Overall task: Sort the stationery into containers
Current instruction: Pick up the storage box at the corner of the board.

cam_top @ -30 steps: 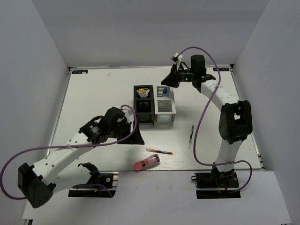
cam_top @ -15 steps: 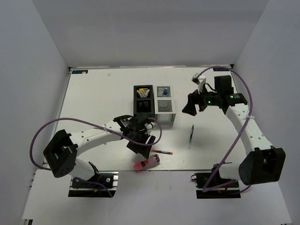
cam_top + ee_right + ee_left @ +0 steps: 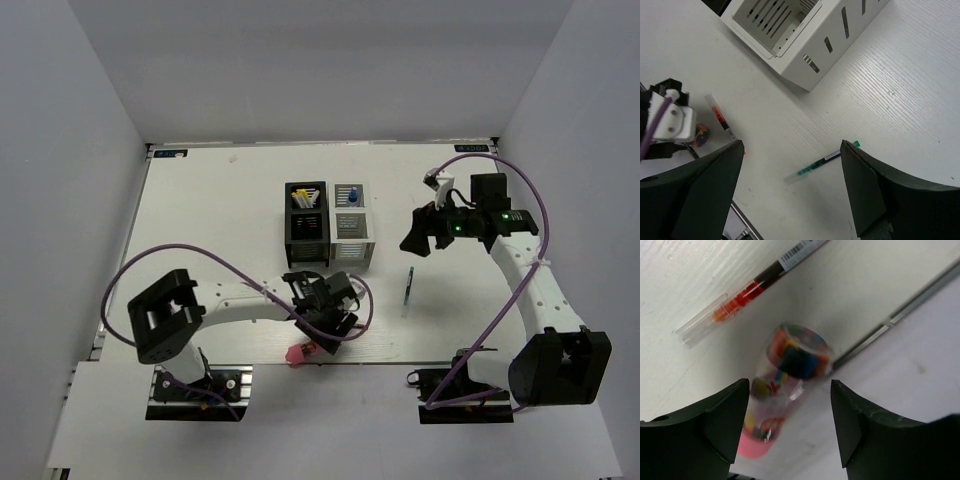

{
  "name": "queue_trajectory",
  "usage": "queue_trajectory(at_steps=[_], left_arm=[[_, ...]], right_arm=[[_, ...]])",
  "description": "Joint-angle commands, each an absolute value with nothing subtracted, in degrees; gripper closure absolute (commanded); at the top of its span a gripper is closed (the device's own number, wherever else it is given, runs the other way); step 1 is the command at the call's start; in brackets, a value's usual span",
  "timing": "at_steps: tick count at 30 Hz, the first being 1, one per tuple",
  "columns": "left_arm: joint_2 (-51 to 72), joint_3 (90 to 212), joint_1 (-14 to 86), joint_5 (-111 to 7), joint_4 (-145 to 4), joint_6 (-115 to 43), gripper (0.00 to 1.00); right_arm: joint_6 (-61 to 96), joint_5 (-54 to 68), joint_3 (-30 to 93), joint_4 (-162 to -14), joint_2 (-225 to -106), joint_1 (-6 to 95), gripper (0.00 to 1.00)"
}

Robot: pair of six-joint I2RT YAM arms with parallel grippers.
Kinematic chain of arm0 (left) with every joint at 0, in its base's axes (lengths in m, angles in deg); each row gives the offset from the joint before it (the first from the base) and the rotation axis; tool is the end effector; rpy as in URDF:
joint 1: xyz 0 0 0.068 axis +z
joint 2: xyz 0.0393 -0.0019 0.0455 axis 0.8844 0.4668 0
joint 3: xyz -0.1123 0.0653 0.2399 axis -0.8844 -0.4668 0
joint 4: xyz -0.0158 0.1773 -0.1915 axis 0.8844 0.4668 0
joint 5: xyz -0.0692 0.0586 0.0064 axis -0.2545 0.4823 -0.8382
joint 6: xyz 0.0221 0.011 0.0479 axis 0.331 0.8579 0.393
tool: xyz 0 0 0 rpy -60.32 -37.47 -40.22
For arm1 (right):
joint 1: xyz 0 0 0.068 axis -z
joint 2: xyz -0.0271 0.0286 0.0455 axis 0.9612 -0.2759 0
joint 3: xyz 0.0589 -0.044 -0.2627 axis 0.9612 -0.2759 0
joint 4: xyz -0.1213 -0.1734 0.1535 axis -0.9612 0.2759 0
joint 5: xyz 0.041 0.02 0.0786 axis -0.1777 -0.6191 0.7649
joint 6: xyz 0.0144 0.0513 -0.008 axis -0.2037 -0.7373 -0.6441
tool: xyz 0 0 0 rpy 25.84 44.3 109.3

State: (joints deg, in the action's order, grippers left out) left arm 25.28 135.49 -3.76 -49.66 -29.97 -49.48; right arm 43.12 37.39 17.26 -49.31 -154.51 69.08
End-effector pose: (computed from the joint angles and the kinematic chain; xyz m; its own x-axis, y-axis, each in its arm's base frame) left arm 0.1156 -0.2677 0.1850 -0.7442 0.6286 -0.2258 0.6673 0.7138 -0.2124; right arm 0.2474 0.0432 0.3093 -0.5467 -0.3008 -0.7814 -0.6891 0.6918 0.2157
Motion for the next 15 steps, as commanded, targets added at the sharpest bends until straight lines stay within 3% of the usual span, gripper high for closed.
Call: queue_trajectory(at_steps=[1,8,11,15], left_arm=[[28.78,136.88,-5.93,-42.76,-32.63,-51.64,0.26],[31.53,134.52,-8.66,-34.22,-31.4,-54.11,0.48],[28.29,133.02,-9.71,-32.9,-30.87,-55.34,0.65],[22.31,132.4,-10.33,-32.9,-29.74,-54.64,0.95]], right_arm=[[42.81,39.11,17.73,-49.18,-153.51,69.85,0.17],[42.46,40.17,16.59,-49.17,-152.54,70.73,0.17],[42.28,40.69,15.72,-49.18,-152.19,71.08,0.17],[42.28,41.92,15.01,-49.26,-151.75,71.43,0.18]])
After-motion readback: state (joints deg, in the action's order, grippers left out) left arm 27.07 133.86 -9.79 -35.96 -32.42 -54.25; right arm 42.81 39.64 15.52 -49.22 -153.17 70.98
